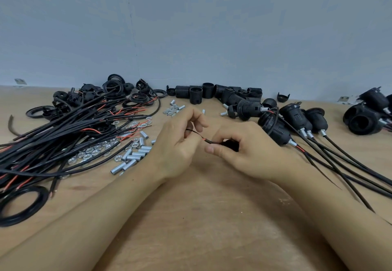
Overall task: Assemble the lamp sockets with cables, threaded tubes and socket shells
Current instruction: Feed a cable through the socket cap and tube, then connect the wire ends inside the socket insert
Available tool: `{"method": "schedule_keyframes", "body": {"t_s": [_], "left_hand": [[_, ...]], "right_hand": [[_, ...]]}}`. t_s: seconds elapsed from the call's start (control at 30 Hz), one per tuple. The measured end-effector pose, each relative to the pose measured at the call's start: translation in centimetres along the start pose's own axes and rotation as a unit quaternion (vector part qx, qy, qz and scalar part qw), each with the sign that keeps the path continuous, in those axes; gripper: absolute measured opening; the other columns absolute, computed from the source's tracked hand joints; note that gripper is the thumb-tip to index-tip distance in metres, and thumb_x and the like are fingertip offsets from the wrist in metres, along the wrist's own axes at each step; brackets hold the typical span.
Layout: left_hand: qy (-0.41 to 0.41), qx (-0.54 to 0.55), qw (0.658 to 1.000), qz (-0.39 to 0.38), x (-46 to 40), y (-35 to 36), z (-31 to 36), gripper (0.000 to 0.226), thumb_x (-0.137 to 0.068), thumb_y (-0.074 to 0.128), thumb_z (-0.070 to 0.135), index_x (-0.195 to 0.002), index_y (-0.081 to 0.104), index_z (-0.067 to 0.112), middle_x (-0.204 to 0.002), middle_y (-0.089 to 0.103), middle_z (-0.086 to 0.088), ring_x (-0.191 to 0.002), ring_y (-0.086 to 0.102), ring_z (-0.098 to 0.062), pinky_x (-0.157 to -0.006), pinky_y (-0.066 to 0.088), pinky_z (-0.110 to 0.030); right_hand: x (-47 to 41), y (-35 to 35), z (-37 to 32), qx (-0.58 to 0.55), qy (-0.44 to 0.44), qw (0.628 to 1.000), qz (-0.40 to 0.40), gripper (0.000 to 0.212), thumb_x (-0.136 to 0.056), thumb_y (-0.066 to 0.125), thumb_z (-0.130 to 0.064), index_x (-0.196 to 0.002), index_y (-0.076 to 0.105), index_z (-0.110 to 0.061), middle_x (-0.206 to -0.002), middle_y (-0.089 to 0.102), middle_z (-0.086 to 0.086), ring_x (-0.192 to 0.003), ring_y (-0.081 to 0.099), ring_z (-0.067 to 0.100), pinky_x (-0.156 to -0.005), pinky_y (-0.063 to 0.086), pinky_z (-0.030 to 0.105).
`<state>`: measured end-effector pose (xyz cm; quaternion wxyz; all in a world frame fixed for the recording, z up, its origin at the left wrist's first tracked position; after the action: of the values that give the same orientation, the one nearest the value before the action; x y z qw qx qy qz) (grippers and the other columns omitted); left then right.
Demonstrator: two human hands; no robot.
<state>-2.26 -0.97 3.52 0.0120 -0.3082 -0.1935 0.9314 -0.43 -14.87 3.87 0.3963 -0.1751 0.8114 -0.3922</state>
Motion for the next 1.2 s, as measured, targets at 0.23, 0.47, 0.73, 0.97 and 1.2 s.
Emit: {"method": "schedule_keyframes", "body": {"t_s": [0.23,0.47,0.73,0.97,1.2], "left_hand": [[-0.037,0.01,0.995,0.09,-0.2,-0.2,-1.0,0.015,-0.088,0.067,0.018,-0.1,0.064,0.026,-0.092,0.069,0.008,-0.08,0.067,-0.016,-0.072,0.055,-0.04],[-0.018,-0.052,0.998,0.039,0.0,-0.1,-1.1,0.016,-0.092,0.069,0.013,-0.095,0.073,0.028,-0.077,0.072,0.004,-0.066,0.065,-0.011,-0.06,0.053,-0.026],[-0.047,-0.247,0.968,0.023,-5.5,-0.6,-1.9,0.018,-0.091,0.063,0.027,-0.108,0.066,0.022,-0.098,0.065,0.01,-0.088,0.06,-0.007,-0.079,0.045,-0.022],[-0.164,-0.435,0.881,-0.089,-16.4,0.8,-10.1,0.035,-0.09,0.06,0.028,-0.116,0.052,0.006,-0.125,0.051,-0.017,-0.115,0.052,-0.036,-0.087,0.044,-0.041],[-0.201,-0.301,0.931,0.056,-15.1,-0.4,-10.1,0.019,-0.087,0.067,0.021,-0.082,0.064,0.002,-0.084,0.067,-0.012,-0.084,0.057,-0.027,-0.072,0.047,-0.033]], "right_hand": [[0.5,0.2,2.5,-0.185,0.178,0.966,0.041,0.016,-0.098,0.056,-0.014,-0.099,0.062,-0.029,-0.078,0.068,-0.007,-0.056,0.069,0.018,-0.047,0.054,0.035],[0.2,0.3,1.4,-0.152,0.118,0.979,0.069,0.009,-0.094,0.064,-0.019,-0.088,0.069,-0.021,-0.064,0.063,-0.001,-0.054,0.058,0.021,-0.054,0.051,0.035],[0.5,0.5,5.3,-0.293,0.295,0.889,0.19,0.013,-0.097,0.061,-0.02,-0.086,0.061,-0.012,-0.058,0.055,-0.004,-0.043,0.051,0.012,-0.043,0.043,0.027],[0.5,0.7,5.7,-0.347,0.301,0.874,0.157,0.012,-0.095,0.063,-0.018,-0.087,0.063,-0.011,-0.056,0.058,-0.007,-0.041,0.047,0.012,-0.04,0.04,0.025],[0.5,0.5,5.8,-0.354,0.307,0.865,0.179,0.012,-0.094,0.064,-0.019,-0.084,0.064,-0.013,-0.056,0.058,-0.007,-0.042,0.047,0.011,-0.041,0.039,0.024]]}}
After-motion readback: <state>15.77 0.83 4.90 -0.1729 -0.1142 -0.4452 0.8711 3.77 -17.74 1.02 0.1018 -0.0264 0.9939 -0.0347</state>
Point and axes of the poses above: each hand's wrist, its own x-axis away from the middle knuckle, its own y-axis out of the palm, z = x × y, the point moved 6 cm from there along -x, towards the middle knuckle
